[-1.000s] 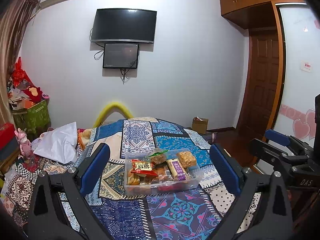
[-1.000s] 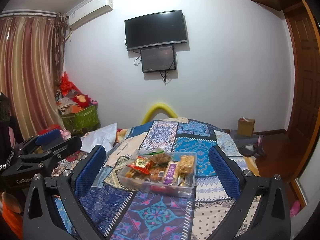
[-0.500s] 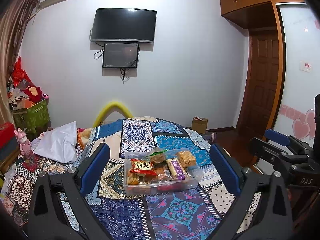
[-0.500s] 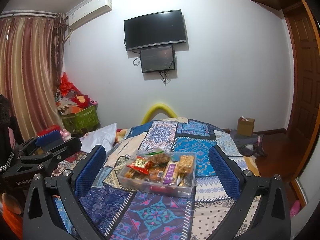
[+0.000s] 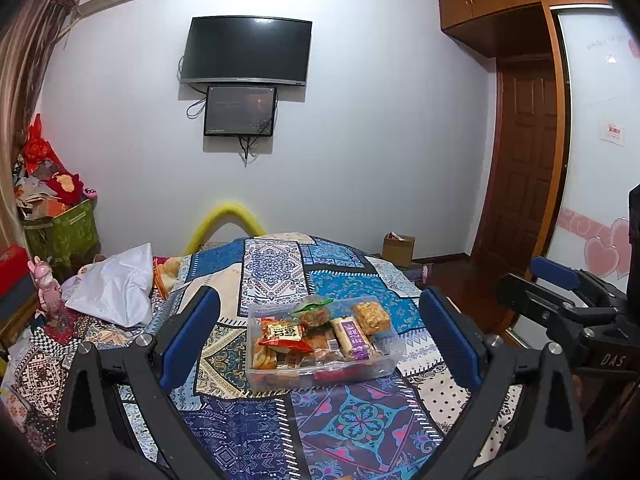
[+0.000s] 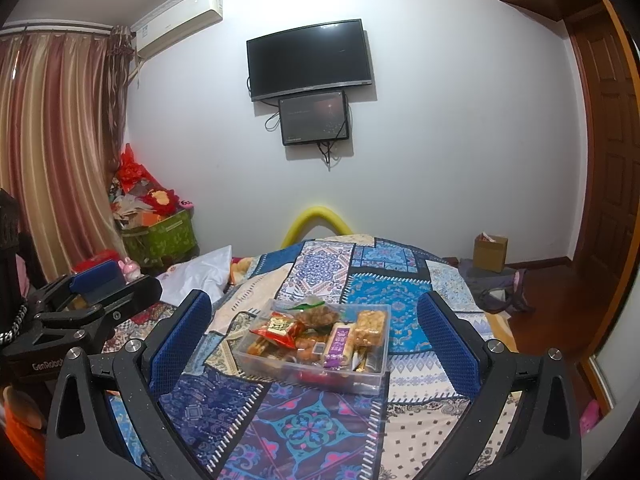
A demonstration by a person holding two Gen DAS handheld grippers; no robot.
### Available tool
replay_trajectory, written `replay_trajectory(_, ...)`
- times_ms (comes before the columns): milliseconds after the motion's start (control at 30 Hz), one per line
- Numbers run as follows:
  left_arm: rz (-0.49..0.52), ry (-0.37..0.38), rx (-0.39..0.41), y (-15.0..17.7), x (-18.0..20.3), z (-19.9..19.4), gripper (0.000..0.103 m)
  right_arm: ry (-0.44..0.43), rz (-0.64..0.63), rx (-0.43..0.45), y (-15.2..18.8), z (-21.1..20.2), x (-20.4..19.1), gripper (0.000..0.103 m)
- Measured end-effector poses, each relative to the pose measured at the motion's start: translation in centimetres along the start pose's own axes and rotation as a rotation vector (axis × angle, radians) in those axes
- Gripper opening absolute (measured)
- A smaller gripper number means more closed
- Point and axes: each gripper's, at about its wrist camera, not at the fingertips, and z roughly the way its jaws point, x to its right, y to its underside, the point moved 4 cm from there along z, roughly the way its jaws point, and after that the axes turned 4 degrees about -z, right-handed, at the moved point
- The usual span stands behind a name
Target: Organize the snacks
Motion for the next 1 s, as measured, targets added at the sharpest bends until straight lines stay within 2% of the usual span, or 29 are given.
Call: replay_trajectory(1000, 0.006, 0.028, -0.012, 0.02, 0.20, 0.02, 0.101, 0.004, -0.005, -0.010, 0.27, 0.33, 0.23, 0.103)
